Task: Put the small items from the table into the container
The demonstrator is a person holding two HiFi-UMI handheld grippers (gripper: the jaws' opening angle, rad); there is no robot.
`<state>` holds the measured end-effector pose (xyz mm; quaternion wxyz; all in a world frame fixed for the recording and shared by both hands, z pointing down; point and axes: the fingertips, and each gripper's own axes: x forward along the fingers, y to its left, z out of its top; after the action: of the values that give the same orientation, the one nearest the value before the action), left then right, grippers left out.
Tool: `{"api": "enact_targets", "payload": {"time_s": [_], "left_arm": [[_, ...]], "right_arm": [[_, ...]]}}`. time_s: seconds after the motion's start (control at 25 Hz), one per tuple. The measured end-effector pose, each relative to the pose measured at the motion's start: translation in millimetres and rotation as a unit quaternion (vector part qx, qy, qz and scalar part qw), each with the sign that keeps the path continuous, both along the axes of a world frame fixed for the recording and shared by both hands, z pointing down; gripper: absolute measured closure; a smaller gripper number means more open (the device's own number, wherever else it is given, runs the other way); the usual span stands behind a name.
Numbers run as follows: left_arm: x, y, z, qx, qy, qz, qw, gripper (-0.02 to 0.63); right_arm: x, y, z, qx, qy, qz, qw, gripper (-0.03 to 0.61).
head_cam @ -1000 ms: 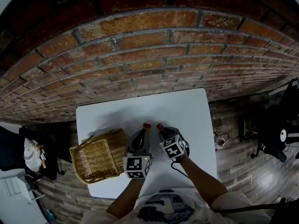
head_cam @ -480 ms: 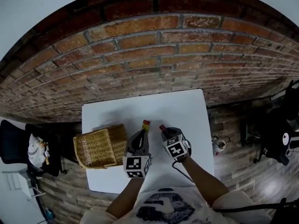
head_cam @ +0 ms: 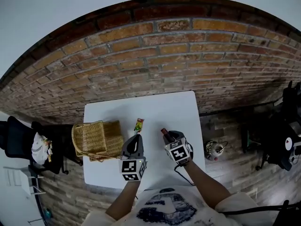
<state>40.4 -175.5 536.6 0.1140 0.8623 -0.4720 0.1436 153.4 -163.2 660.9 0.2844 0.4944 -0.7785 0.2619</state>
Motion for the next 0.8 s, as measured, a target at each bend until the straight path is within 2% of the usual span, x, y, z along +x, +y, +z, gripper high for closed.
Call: {"api": "enact_targets", "payload": {"time_s": [0.24, 0.44, 0.8], "left_arm": [[8, 26, -15, 0.019, -0.018, -0.027, 0.9993, 0.566], [11, 38, -29, 0.034, -0.022, -0.044, 0.9982, 0.566], [-20, 49, -49, 0.064, -0.019, -0.052, 0.9964, 0.566]], "right_arm": [[23, 21, -36, 0.041, -0.037, 0.001, 0.998, 0.457], [39, 28, -63, 0.071, -0.045, 0.001, 0.996, 0.457], [11, 25, -116, 0.122, -0.047, -0.010, 0.991, 0.457]]}}
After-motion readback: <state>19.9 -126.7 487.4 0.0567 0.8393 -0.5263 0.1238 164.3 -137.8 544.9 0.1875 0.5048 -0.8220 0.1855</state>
